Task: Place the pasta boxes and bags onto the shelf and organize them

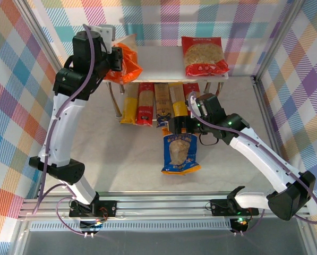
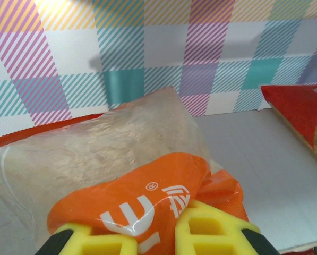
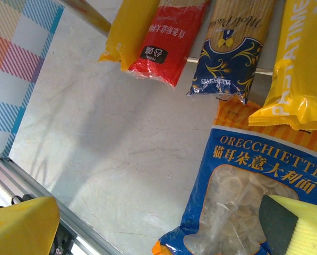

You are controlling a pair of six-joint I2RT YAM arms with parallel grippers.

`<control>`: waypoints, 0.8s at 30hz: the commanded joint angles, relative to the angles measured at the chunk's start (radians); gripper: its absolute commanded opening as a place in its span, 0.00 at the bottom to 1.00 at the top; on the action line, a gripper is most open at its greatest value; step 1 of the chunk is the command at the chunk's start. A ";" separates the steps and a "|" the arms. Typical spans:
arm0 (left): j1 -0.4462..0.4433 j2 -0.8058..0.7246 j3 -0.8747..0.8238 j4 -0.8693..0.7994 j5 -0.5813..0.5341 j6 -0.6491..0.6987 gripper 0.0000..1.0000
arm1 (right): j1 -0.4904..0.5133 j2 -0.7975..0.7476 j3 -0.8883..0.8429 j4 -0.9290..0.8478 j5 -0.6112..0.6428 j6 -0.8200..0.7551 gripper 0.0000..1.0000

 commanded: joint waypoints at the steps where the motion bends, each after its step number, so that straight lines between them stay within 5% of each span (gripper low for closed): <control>1: 0.024 -0.004 0.058 0.164 0.106 -0.026 0.01 | 0.007 0.010 0.039 0.000 0.011 -0.015 0.97; 24: 0.071 0.125 0.081 0.247 0.254 0.013 0.01 | 0.033 0.089 0.058 0.007 0.027 -0.006 0.97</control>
